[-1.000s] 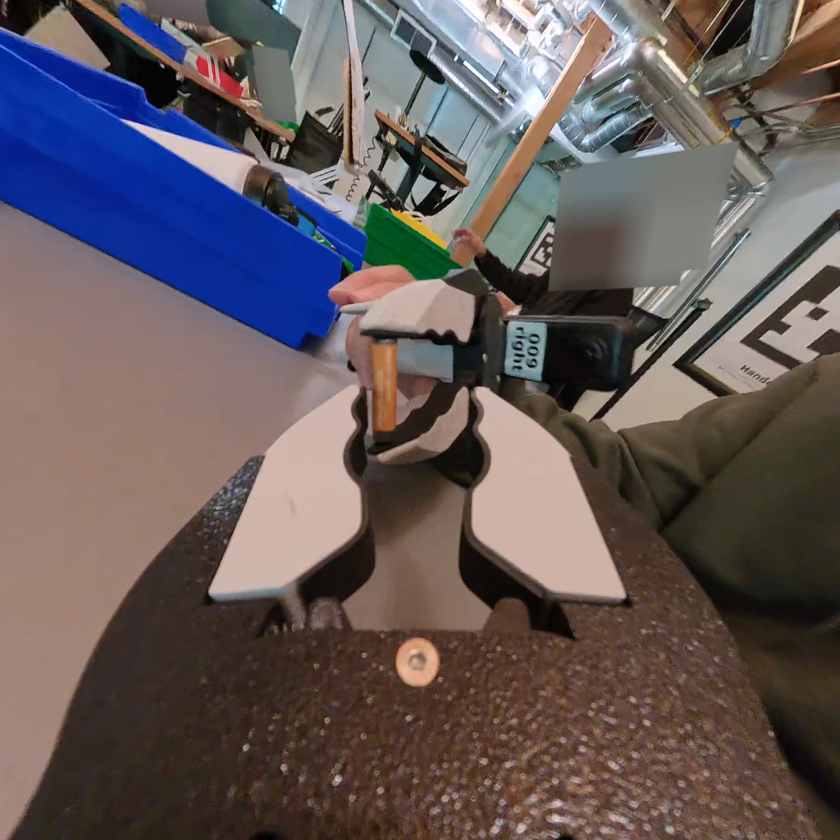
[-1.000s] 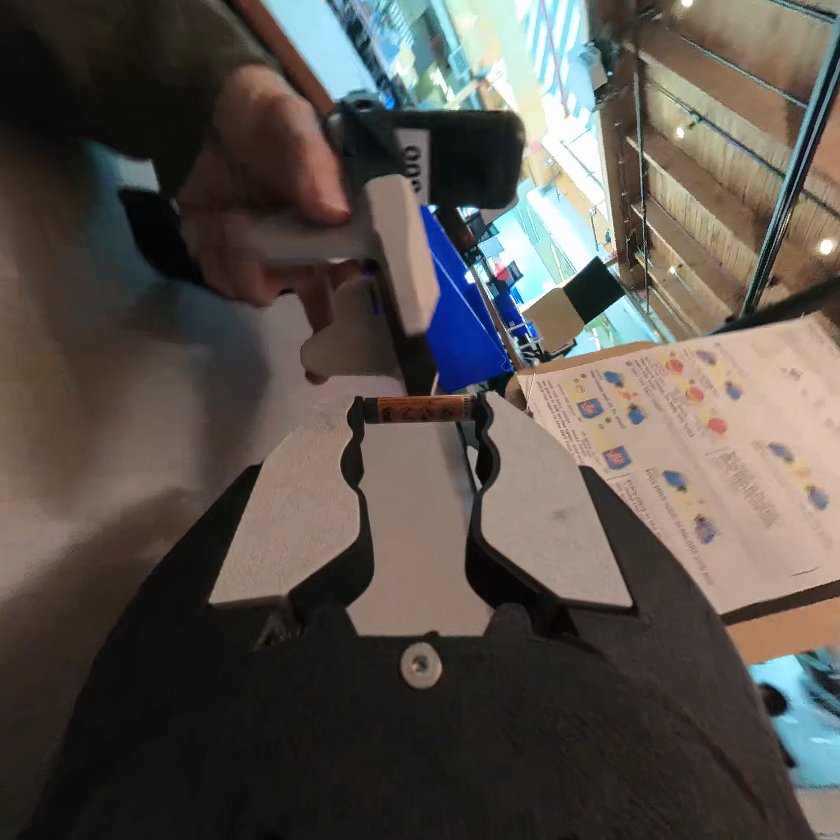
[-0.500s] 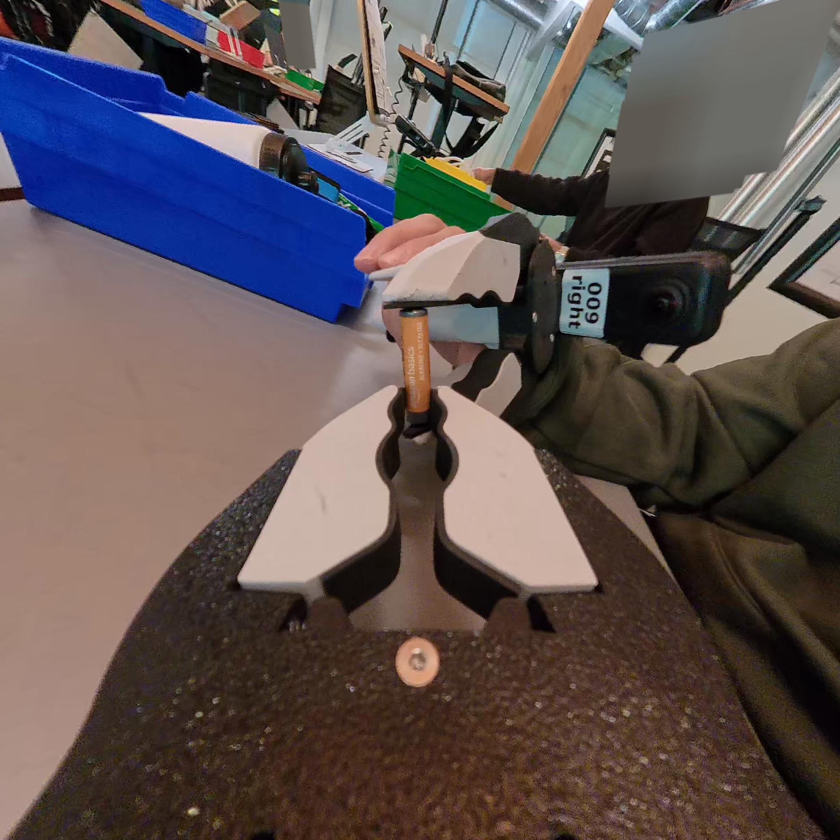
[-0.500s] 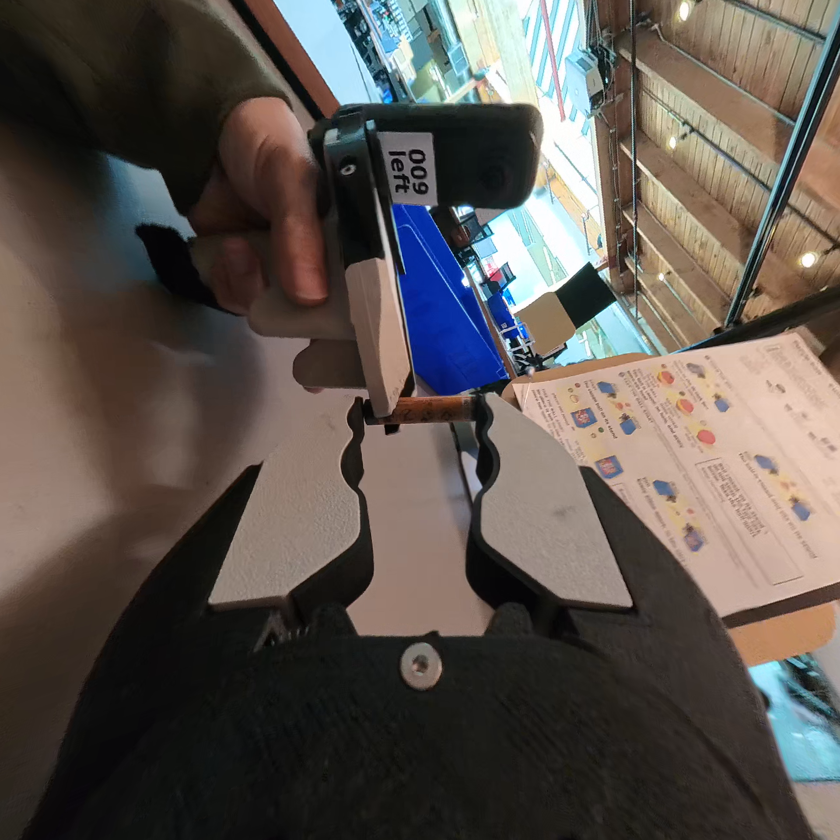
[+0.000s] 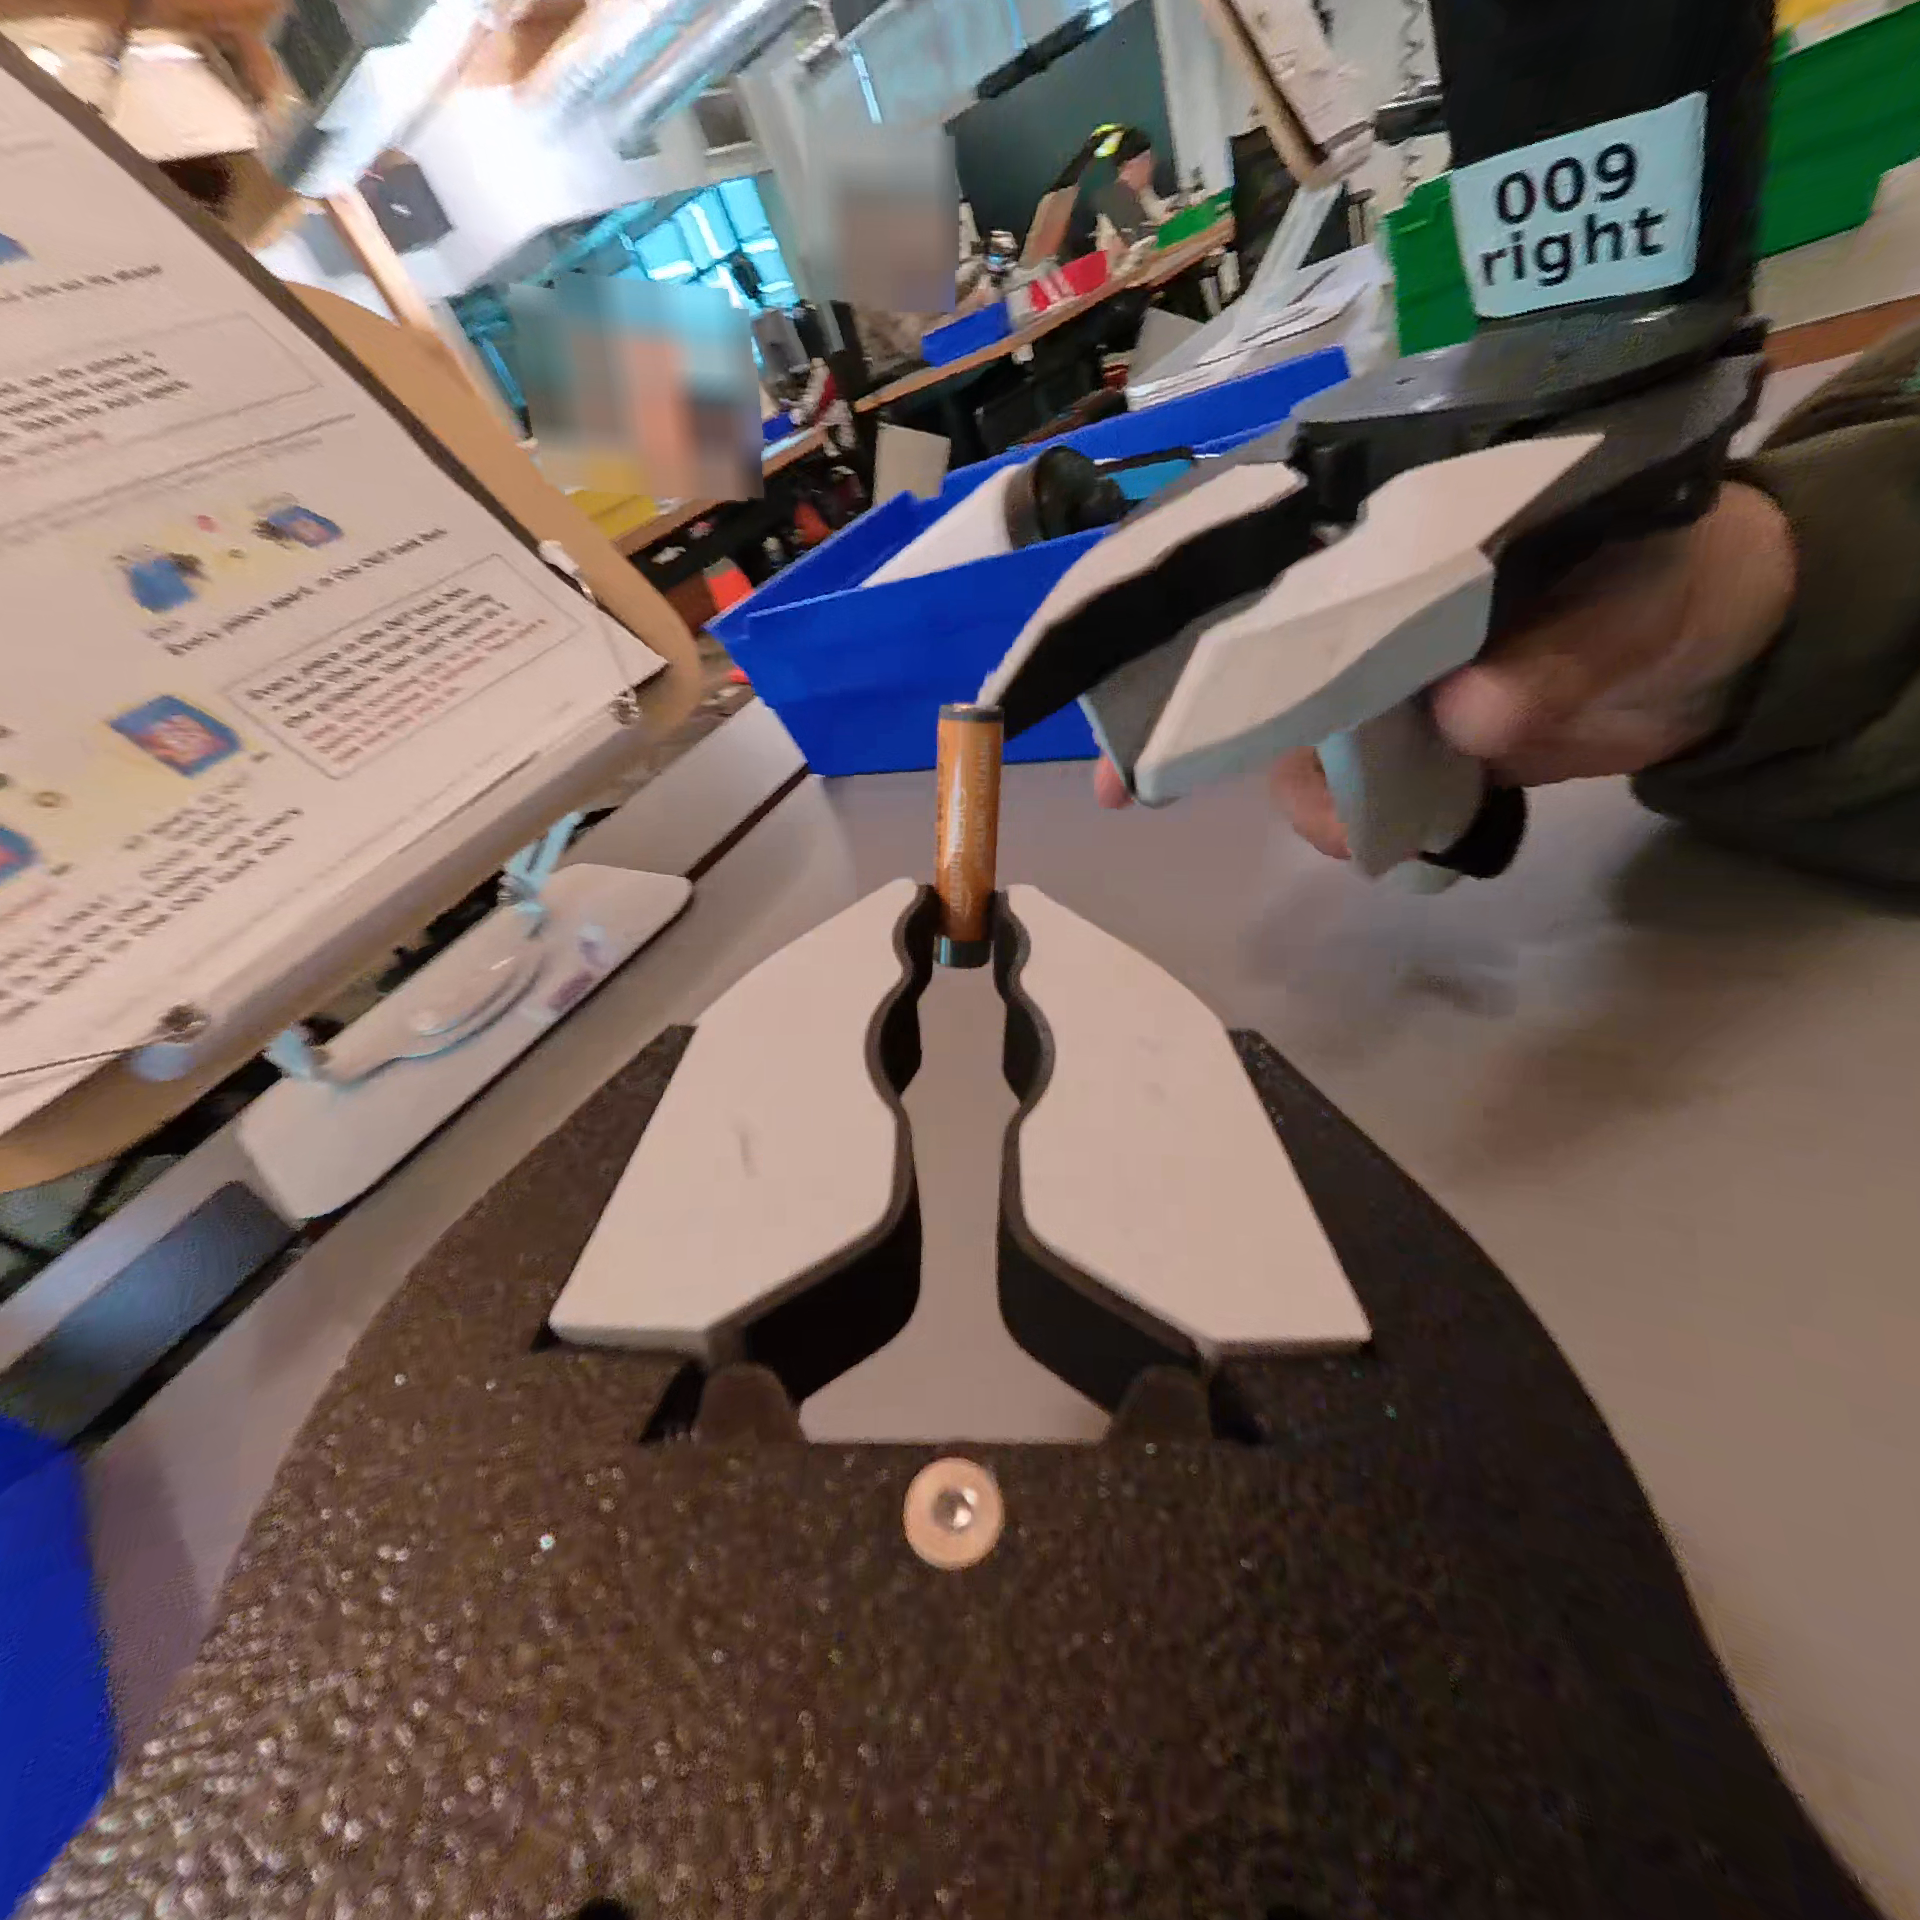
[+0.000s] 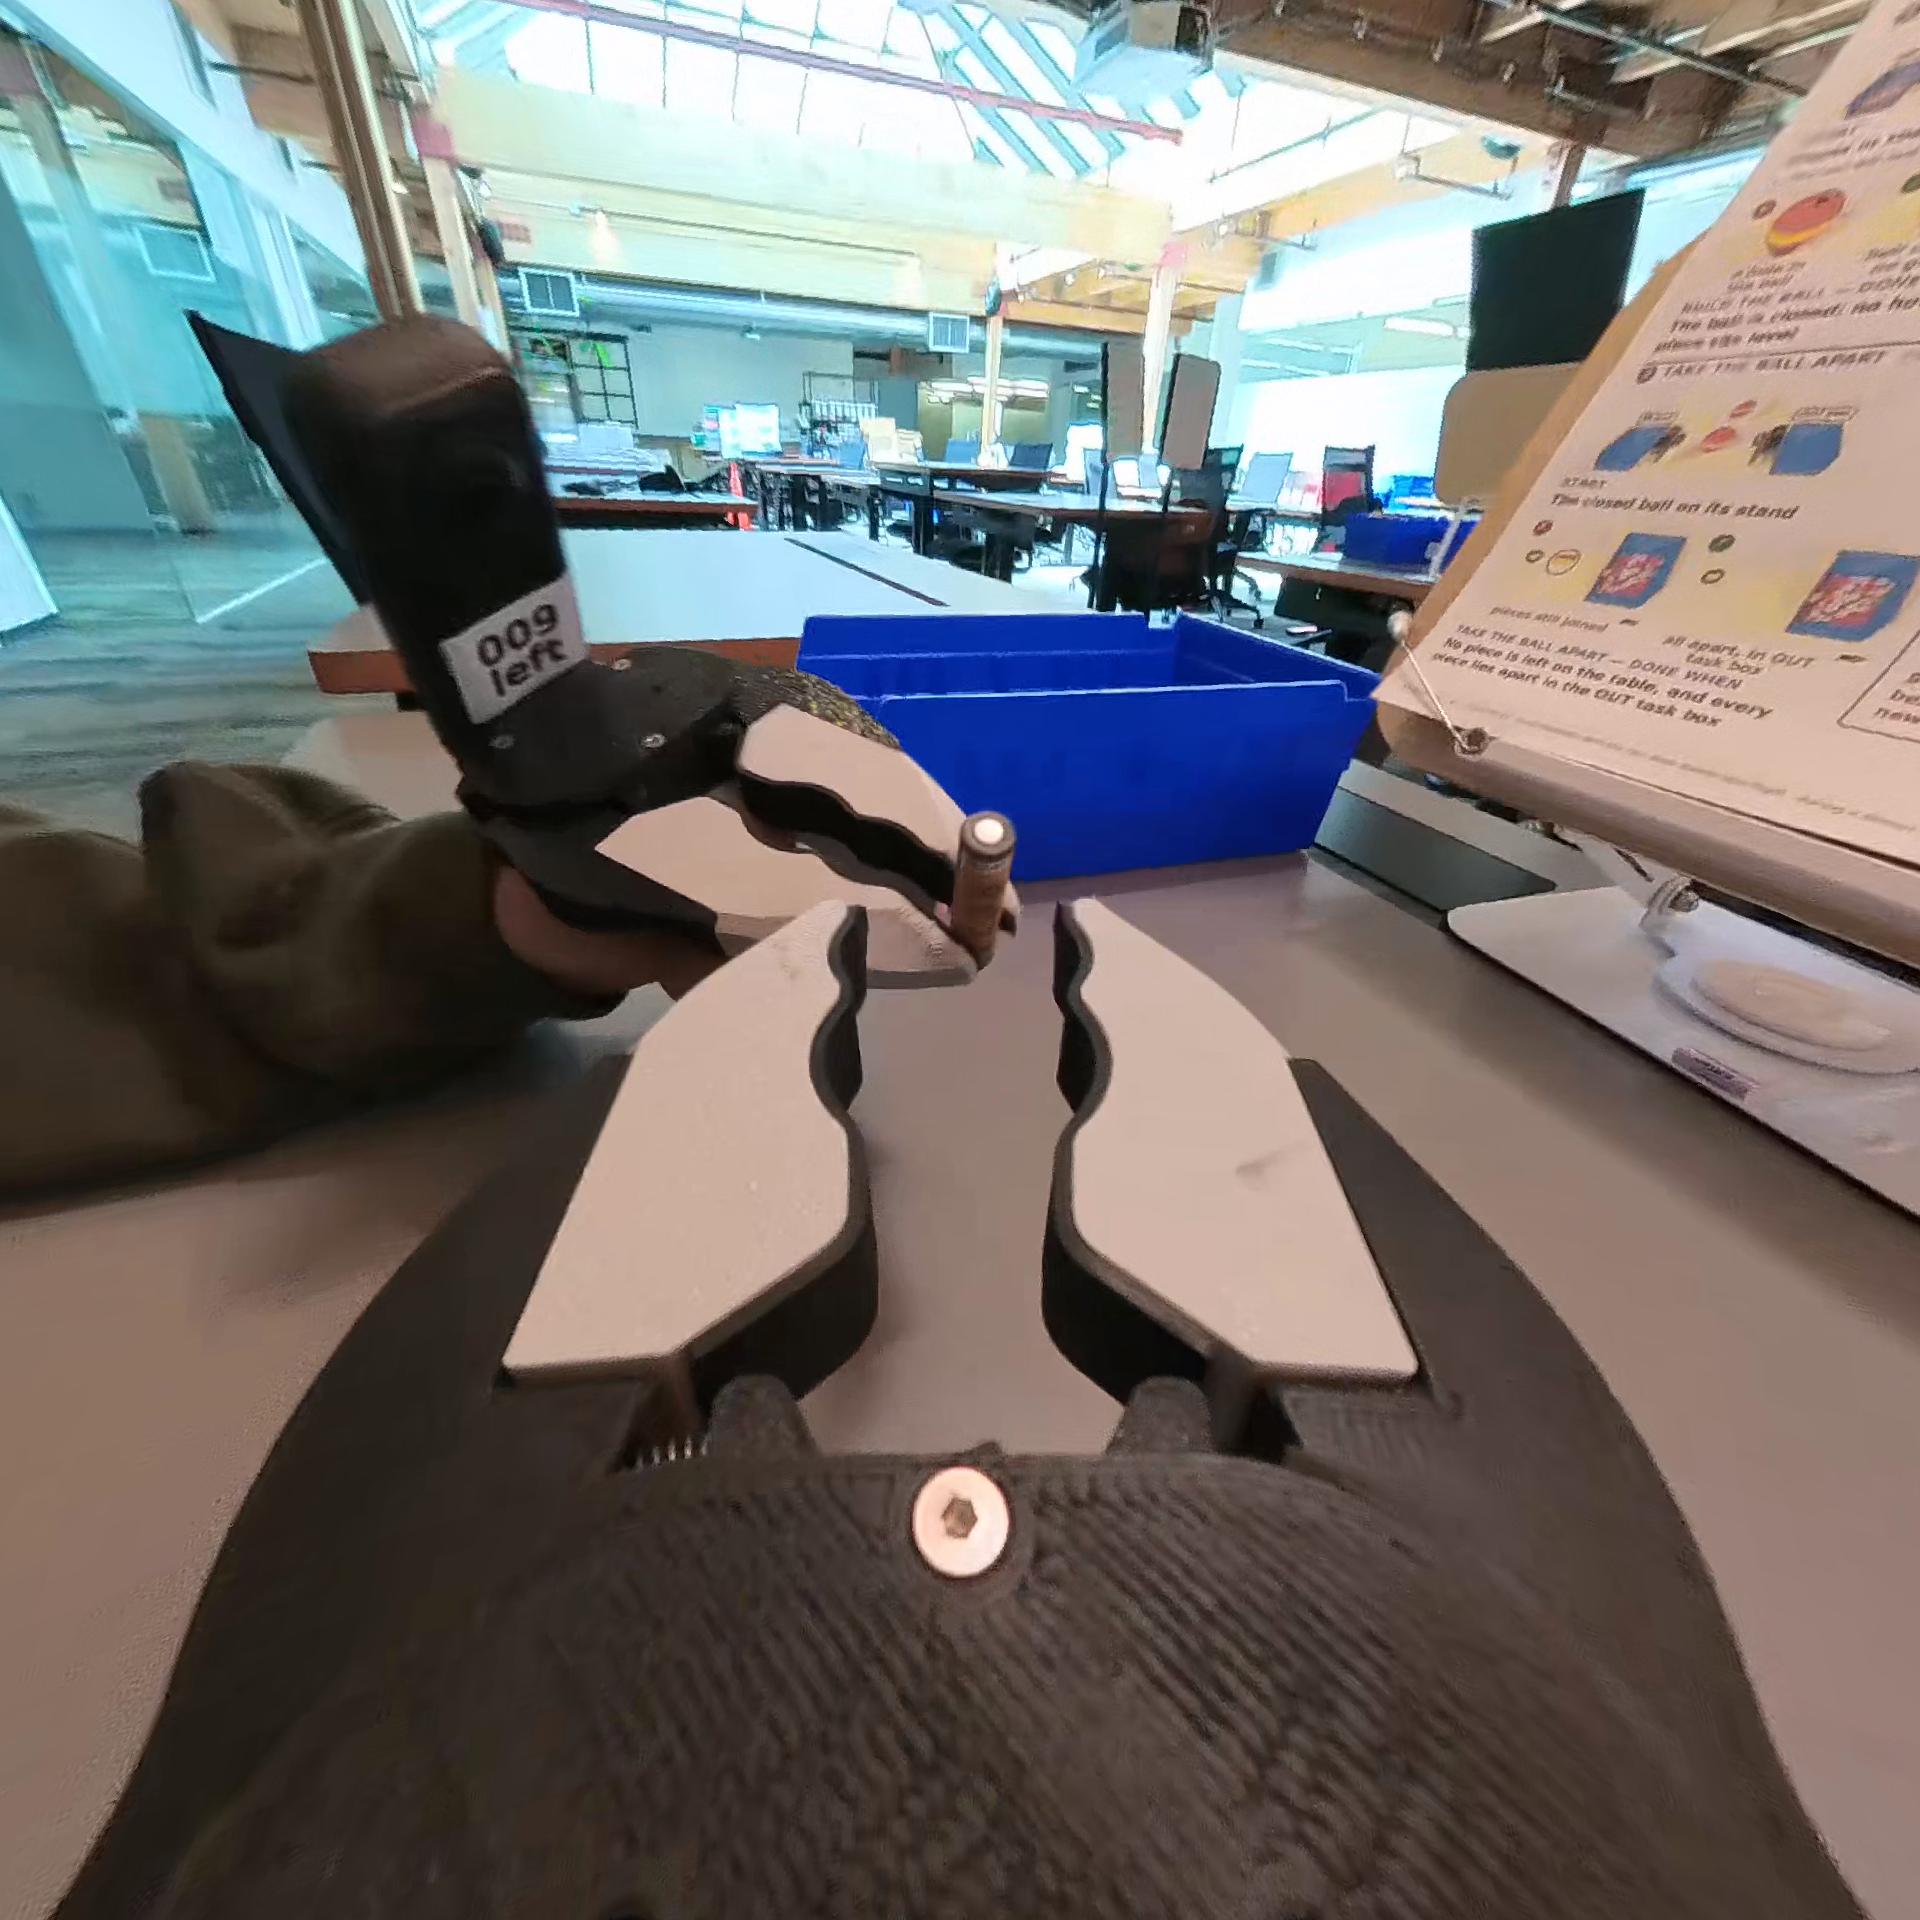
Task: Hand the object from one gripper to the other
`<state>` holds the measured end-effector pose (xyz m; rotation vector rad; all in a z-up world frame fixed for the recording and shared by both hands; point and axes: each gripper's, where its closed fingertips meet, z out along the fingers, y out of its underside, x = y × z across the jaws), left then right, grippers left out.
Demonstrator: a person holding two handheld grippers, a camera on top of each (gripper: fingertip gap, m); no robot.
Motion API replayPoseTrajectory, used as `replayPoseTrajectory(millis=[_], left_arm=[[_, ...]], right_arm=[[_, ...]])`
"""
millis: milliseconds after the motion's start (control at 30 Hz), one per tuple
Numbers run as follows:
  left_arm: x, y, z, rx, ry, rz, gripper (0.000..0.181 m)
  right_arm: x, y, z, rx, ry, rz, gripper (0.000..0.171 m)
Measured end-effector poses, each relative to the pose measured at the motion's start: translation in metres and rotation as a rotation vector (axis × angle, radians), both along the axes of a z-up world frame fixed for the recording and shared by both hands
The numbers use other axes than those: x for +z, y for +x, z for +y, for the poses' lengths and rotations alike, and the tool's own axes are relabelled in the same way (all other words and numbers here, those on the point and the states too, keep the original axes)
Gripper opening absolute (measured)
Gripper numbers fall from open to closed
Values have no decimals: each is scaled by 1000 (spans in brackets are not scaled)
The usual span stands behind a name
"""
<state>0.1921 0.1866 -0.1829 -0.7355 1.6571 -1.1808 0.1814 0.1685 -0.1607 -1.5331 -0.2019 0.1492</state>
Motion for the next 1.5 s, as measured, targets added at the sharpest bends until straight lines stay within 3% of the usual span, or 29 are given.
replayPoseTrajectory(millis=[233,300,500,600,733,833,933,1133,1300,1500], left_arm=[[-3,3,-2,89,239,-69,10],[-6,4,-1,96,257,-57,10],[-6,3,-6,76,244,-56,10],[-5,-4,-19,-58,45,20,18],[-2,-22,-38,-360,-437,298,42],[10,-45,-48,-613,-747,483,39],[21,-59,-55,-795,-948,600,35],[37,-64,-60,-967,-1209,691,25],[43,-63,-57,-970,-1249,668,19],[33,-52,-52,-862,-1228,647,11]], right_arm=[[2,9,7,-86,27,135,20],[2,6,6,-66,27,117,11],[1,2,1,-1,-13,29,10],[13,-6,-10,105,75,-5,10],[32,-17,-33,215,249,-109,10],[32,-26,-40,277,288,-174,10],[32,-37,-42,332,315,-179,10],[28,-50,-40,374,319,-211,10],[29,-45,-40,353,320,-221,10],[19,-39,-33,302,261,-262,10]])
